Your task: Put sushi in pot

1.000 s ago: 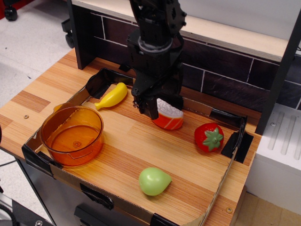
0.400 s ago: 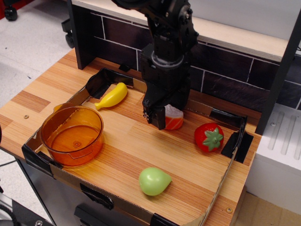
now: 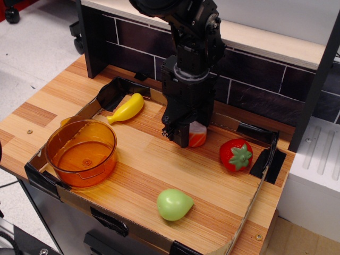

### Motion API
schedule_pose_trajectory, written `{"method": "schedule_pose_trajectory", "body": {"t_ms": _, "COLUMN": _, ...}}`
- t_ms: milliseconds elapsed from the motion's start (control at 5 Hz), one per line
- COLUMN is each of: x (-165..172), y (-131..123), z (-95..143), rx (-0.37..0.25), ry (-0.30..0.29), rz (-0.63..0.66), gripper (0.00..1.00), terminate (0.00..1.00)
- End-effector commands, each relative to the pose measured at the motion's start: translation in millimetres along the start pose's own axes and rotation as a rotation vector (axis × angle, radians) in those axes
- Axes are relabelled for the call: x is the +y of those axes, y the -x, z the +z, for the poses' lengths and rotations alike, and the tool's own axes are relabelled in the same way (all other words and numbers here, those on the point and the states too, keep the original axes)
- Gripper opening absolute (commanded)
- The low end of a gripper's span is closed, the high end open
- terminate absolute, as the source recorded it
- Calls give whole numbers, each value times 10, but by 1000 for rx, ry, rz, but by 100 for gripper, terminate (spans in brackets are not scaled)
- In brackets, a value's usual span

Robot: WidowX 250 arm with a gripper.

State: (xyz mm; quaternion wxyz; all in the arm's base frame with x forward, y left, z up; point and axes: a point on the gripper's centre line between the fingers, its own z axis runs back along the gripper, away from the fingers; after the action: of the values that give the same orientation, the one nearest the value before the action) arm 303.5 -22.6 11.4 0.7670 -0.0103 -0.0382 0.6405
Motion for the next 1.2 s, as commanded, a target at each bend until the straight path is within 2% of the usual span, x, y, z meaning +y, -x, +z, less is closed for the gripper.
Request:
{"method": "schedule_pose_trajectory", "body": {"t_ms": 0, "x": -11, "y": -202, "z": 293, "rx": -15, "ry": 67, "rz": -1, "gripper": 0, "terminate": 0}}
{"method": "schedule_pose_trajectory", "body": {"t_ms": 200, "x": 186, "y": -296, "z": 625, "rx": -4, "ry": 95, "rz": -73, "gripper": 0, "terminate": 0}}
{"method": "schedule_pose_trajectory", "body": {"t_ms": 400, "x": 426, "y": -430, "z": 770, "rx": 28, "ry": 112, "rz": -96, "gripper": 0, "terminate": 0}}
{"method": "schedule_pose_trajectory", "body": {"t_ms": 600, "x": 690, "y": -583, "z": 889, "rx": 32, "ry": 106, "rz": -125, "gripper": 0, "terminate": 0}}
{"method": "schedule_pose_trajectory", "body": {"t_ms": 800, "x": 895, "y": -740, "z": 926, "rx": 43, "ry": 78, "rz": -140, "gripper": 0, "terminate": 0}}
{"method": "schedule_pose_trajectory", "body": {"t_ms": 1000, "x": 1045, "y": -841, "z": 796, "rx": 22, "ry": 81, "rz": -98, "gripper": 0, "terminate": 0}}
